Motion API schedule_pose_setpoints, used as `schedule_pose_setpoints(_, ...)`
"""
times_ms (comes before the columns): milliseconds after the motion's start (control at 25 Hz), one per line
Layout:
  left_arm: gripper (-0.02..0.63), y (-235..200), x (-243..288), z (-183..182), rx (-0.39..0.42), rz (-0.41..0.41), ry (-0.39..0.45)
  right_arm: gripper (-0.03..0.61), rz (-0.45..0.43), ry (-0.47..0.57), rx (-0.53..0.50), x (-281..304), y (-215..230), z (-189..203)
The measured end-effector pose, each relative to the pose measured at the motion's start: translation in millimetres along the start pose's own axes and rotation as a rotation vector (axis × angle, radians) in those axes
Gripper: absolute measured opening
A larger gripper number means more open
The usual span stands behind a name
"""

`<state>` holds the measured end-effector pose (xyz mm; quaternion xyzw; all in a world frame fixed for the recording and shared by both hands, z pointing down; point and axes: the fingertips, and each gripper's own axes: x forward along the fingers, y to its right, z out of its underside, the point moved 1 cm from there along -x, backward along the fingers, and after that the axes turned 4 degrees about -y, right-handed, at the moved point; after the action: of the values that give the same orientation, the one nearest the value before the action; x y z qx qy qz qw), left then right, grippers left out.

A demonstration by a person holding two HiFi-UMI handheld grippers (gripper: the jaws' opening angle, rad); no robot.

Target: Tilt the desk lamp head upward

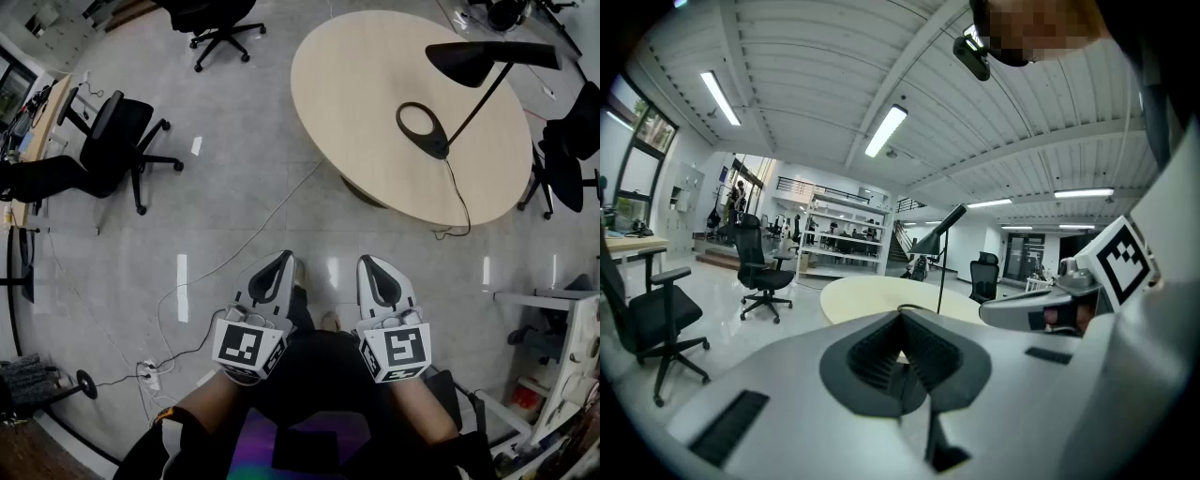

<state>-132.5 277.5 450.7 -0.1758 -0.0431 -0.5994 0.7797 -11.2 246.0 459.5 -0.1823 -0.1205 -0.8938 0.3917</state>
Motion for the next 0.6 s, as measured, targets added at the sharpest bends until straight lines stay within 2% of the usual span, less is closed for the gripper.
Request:
schedule_pose_setpoints(160, 0.048, -51, 25, -28, 0.026, 0.044, 0.009, 0.009, 0.045, 0.02, 0.009, 50, -7, -33)
schedule_pose_setpoints(280, 0.048, -74, 43, -51, 0.042, 0.092, 0.022, 0.009, 0.085, 0.035, 0.007, 71, -8, -58)
schedule_pose_setpoints(600, 0.048, -92, 88, -105, 0.083, 0.25, 0.052, 0.009, 0.227, 0.085, 0.013, 89, 6, -114)
